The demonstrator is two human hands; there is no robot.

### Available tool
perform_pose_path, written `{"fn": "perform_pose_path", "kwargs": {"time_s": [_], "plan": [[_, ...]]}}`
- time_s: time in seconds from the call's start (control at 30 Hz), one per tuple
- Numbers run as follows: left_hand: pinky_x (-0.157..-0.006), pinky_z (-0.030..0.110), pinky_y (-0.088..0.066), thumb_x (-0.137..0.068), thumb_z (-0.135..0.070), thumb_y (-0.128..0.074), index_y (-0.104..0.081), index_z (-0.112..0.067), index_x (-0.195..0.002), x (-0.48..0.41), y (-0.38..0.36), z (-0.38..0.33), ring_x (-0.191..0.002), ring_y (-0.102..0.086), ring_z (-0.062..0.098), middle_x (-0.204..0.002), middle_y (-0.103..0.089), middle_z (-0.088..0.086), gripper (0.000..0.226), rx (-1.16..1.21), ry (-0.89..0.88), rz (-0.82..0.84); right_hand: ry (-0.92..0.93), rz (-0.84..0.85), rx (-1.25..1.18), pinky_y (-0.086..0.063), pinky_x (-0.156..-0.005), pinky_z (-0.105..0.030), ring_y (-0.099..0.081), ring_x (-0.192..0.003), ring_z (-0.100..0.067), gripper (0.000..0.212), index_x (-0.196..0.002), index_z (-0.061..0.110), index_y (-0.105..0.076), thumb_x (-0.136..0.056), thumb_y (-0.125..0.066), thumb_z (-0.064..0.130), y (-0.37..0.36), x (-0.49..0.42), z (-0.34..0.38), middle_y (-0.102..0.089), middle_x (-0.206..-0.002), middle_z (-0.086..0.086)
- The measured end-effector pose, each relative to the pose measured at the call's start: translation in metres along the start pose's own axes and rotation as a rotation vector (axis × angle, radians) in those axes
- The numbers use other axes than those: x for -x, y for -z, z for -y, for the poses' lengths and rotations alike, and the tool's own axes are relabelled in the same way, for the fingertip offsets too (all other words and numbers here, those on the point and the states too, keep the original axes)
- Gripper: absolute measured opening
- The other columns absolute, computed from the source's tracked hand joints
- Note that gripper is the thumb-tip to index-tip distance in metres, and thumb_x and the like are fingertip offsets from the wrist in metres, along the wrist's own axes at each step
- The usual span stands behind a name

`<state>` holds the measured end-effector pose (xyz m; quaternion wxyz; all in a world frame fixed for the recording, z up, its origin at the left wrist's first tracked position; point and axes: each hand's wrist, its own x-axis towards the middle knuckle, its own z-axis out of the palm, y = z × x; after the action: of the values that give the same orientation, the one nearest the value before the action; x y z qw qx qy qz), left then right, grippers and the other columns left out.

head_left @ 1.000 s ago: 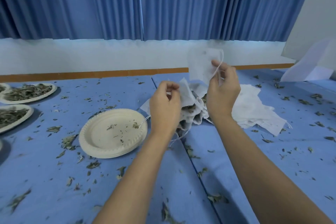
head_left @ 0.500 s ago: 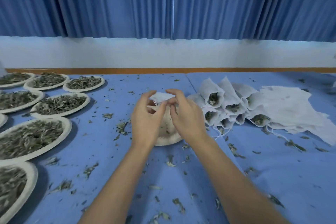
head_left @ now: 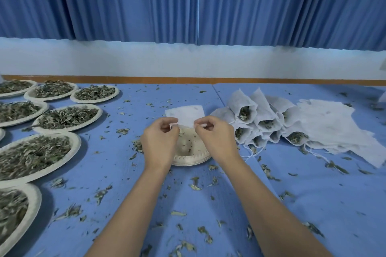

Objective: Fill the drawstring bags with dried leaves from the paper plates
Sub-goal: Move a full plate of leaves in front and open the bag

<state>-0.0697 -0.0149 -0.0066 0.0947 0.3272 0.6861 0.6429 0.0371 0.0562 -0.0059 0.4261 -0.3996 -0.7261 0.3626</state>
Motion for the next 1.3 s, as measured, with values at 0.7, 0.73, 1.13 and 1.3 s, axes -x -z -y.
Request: {"fn": "perform_pose_path", "kwargs": {"time_s": [0.7, 0.73, 1.13, 1.3], "plan": [[-0.056, 0.005, -0.038, -0.082, -0.018, -0.07, -0.054, -0.022, -0.075, -0.004, 0.007, 0.005, -0.065, -0.054, 0.005, -0.067, -0.055, -0.011, 0.017, -0.219, -0.132, -0.069, 0.104, -0.083, -0.013, -0.049, -0.063, -0.015, -0.059, -0.062, -0.005, 0.009, -0.076, 0.025, -0.065, -0.083, -0.071, 0.022, -0.003, 0.001, 0.009, -0.061, -0.065, 0.013], [-0.055, 0.009, -0.038, -0.083, -0.016, -0.068, -0.057, -0.019, -0.082, -0.005, 0.007, 0.005, -0.067, -0.055, 0.008, -0.068, -0.056, -0.01, 0.012, -0.226, -0.135, -0.07, 0.144, -0.077, 0.069, -0.045, -0.061, -0.011, -0.056, -0.062, -0.002, 0.007, -0.082, 0.023, -0.065, -0.082, -0.071, 0.019, -0.005, 0.002, 0.009, -0.057, -0.066, 0.016], [-0.05, 0.009, -0.041, -0.085, -0.018, -0.069, -0.073, -0.017, -0.088, -0.002, 0.004, -0.015, -0.053, -0.061, -0.002, -0.058, -0.066, -0.013, 0.005, 0.234, 0.194, 0.042, -0.007, -0.245, -0.033, -0.049, -0.071, -0.021, -0.058, -0.073, -0.001, 0.016, -0.097, 0.016, -0.072, -0.088, -0.059, 0.013, -0.004, 0.0, 0.006, -0.065, -0.083, 0.009], [-0.033, 0.012, -0.03, -0.084, -0.003, -0.062, -0.063, -0.006, -0.083, -0.001, 0.008, -0.024, -0.042, -0.048, 0.003, -0.06, -0.059, 0.0, 0.003, 0.892, 0.599, 0.392, -0.26, -0.112, -0.35, -0.044, -0.055, -0.02, -0.05, -0.054, -0.007, 0.011, -0.084, 0.018, -0.072, -0.086, -0.064, 0.01, 0.0, -0.003, 0.013, -0.057, -0.06, 0.006]]}}
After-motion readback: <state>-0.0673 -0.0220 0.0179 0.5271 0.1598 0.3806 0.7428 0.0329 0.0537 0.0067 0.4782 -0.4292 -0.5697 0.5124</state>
